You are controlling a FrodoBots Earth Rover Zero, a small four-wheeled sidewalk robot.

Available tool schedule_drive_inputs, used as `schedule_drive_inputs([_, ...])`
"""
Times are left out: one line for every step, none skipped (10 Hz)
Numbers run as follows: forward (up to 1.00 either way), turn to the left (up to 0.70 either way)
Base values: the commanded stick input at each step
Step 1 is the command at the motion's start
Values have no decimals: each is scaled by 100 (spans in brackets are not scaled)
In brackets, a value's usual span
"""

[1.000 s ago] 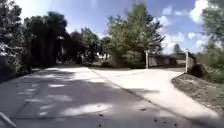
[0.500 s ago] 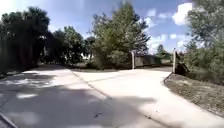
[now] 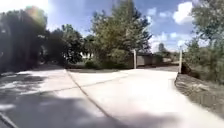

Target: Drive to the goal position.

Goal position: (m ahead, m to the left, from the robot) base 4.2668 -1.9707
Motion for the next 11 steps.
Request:
schedule_drive_inputs([85,-34])
schedule_drive_inputs([85,-34])
schedule_drive_inputs([85,-34])
schedule_drive_inputs([85,-34])
schedule_drive_inputs([85,-34])
schedule_drive_inputs([85,-34])
schedule_drive_inputs([85,-34])
schedule_drive_inputs([85,-34])
schedule_drive_inputs([85,-34])
schedule_drive_inputs([85,-34])
schedule_drive_inputs([85,-34])
